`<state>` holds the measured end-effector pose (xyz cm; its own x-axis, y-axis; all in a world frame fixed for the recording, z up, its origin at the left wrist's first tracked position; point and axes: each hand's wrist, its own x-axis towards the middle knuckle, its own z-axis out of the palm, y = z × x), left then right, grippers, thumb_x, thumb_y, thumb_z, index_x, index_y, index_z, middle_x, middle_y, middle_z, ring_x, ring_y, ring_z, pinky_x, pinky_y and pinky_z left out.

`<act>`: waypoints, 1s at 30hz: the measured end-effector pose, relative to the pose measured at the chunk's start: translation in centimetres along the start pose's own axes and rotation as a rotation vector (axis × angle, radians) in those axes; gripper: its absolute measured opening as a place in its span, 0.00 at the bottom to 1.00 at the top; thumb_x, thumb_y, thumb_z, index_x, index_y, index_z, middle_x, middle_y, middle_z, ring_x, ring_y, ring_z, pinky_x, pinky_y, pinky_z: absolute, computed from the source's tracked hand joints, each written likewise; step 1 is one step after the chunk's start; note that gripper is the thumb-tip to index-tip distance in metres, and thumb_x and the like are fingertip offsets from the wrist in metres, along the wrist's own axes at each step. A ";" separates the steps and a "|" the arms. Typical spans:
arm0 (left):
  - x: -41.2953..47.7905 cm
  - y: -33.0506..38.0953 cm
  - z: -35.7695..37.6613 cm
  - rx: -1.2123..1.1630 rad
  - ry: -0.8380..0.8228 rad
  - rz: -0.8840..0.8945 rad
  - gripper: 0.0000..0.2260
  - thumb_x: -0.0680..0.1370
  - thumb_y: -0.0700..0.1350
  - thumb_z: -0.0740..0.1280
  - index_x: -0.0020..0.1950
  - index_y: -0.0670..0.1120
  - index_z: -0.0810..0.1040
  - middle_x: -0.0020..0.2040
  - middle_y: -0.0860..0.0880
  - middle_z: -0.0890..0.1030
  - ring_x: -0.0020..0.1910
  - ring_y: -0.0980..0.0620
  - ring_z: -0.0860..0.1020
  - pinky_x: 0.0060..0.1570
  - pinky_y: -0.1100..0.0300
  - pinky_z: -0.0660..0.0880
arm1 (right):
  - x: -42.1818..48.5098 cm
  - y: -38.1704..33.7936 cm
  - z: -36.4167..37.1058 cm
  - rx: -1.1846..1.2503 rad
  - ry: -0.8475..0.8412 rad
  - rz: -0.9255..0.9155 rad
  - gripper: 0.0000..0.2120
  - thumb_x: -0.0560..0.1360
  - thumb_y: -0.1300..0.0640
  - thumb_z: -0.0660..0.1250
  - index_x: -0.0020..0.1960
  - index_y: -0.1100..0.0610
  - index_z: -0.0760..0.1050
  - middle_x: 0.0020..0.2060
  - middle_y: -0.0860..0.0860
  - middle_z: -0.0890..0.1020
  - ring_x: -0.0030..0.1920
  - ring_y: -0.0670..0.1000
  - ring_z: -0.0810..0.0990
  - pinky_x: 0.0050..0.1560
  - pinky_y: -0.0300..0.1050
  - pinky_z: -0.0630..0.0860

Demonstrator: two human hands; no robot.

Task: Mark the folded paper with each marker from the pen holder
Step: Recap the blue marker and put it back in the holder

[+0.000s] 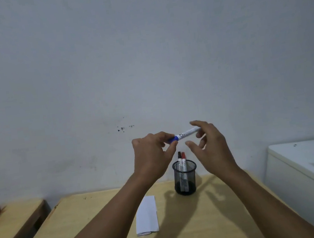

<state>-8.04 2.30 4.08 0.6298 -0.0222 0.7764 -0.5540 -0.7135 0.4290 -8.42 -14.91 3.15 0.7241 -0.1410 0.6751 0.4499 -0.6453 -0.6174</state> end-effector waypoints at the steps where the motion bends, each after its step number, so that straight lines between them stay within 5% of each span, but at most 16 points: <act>1: 0.4 0.1 0.5 0.020 -0.029 0.012 0.09 0.75 0.55 0.71 0.53 0.55 0.84 0.42 0.59 0.84 0.41 0.59 0.79 0.54 0.53 0.63 | 0.3 0.8 0.4 -0.050 -0.063 -0.076 0.20 0.74 0.55 0.74 0.65 0.46 0.76 0.48 0.47 0.76 0.37 0.47 0.78 0.41 0.42 0.77; 5: 1.8 -0.2 3.1 -0.035 -0.066 0.082 0.11 0.75 0.58 0.70 0.53 0.55 0.83 0.42 0.59 0.85 0.40 0.61 0.79 0.57 0.51 0.66 | 2.3 3.6 2.2 -0.053 -0.069 -0.117 0.09 0.76 0.56 0.72 0.56 0.52 0.82 0.47 0.47 0.78 0.39 0.47 0.80 0.41 0.44 0.79; 10: 4.4 -2.9 7.1 0.169 -0.262 0.044 0.13 0.79 0.59 0.64 0.59 0.56 0.80 0.41 0.58 0.85 0.44 0.57 0.82 0.56 0.51 0.71 | 4.2 8.1 4.0 0.069 -0.044 0.101 0.06 0.77 0.54 0.71 0.51 0.55 0.82 0.45 0.49 0.83 0.40 0.44 0.80 0.37 0.28 0.71; 17: 4.9 -5.9 13.4 0.377 -0.670 0.016 0.16 0.81 0.52 0.61 0.68 0.53 0.75 0.61 0.48 0.82 0.55 0.47 0.80 0.46 0.54 0.76 | 3.1 12.0 6.7 -0.034 -0.186 0.227 0.24 0.79 0.50 0.68 0.72 0.45 0.65 0.41 0.43 0.81 0.41 0.47 0.82 0.42 0.50 0.80; 25: 5.1 -7.0 16.0 0.335 -0.695 -0.009 0.13 0.80 0.45 0.63 0.62 0.50 0.80 0.56 0.47 0.83 0.49 0.47 0.81 0.38 0.59 0.73 | 2.7 15.1 8.4 -0.169 -0.312 0.160 0.24 0.78 0.50 0.68 0.71 0.42 0.64 0.44 0.48 0.81 0.43 0.50 0.81 0.39 0.46 0.78; 30: 5.0 -7.4 16.4 0.196 -0.664 -0.082 0.11 0.78 0.44 0.66 0.59 0.50 0.79 0.55 0.46 0.82 0.49 0.46 0.81 0.42 0.55 0.77 | 2.7 15.4 8.9 -0.199 -0.344 0.151 0.20 0.79 0.50 0.66 0.70 0.45 0.70 0.51 0.47 0.81 0.53 0.50 0.79 0.50 0.51 0.80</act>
<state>8.11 -3.98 -2.80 0.8995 -0.3423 0.2715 -0.4216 -0.8429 0.3342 5.14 -18.60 -8.11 0.9218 -0.0079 0.3876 0.2398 -0.7738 -0.5863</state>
